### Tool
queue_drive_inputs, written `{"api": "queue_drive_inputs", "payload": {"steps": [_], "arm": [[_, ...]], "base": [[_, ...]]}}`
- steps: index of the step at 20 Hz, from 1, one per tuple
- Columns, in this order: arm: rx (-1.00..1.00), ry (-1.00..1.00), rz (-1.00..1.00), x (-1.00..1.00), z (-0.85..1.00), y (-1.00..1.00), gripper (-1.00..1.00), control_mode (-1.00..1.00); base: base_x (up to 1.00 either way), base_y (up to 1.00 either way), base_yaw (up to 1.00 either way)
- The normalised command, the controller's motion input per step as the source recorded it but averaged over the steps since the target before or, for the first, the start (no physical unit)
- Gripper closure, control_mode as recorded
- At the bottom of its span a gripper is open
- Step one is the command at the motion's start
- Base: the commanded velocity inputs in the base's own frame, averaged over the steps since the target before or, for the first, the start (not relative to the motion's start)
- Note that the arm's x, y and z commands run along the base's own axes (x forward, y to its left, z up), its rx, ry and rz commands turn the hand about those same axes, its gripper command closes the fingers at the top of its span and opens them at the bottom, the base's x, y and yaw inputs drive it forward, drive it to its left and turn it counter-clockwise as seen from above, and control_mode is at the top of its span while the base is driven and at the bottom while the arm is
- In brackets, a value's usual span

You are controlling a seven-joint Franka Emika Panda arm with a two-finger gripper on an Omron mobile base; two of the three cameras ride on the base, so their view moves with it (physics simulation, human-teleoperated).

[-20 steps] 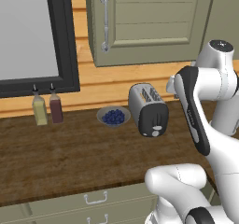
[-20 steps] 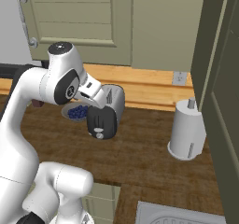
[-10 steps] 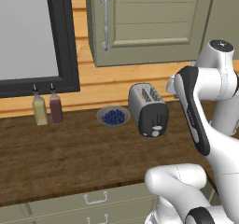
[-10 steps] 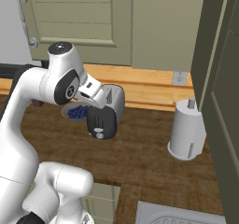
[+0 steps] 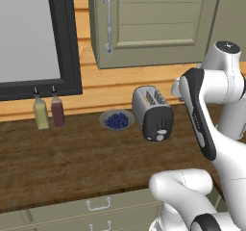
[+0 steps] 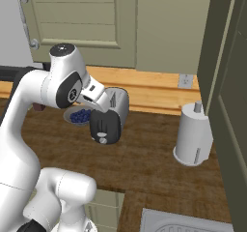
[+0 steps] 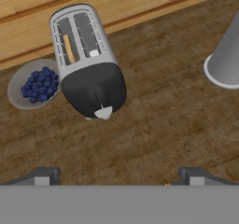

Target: Start the toaster. Once the lever pops up, take the bread to the plate on the dining counter.

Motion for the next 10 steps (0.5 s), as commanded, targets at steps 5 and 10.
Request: {"api": "queue_drive_inputs", "payload": {"steps": [5, 10], "arm": [[0.0, 0.0, 0.0, 0.0, 0.0, 0.0, -1.0, -1.0], [0.0, 0.0, 0.0, 0.0, 0.0, 0.0, -1.0, -1.0]], "base": [[0.0, 0.0, 0.0], [0.0, 0.0, 0.0]]}}
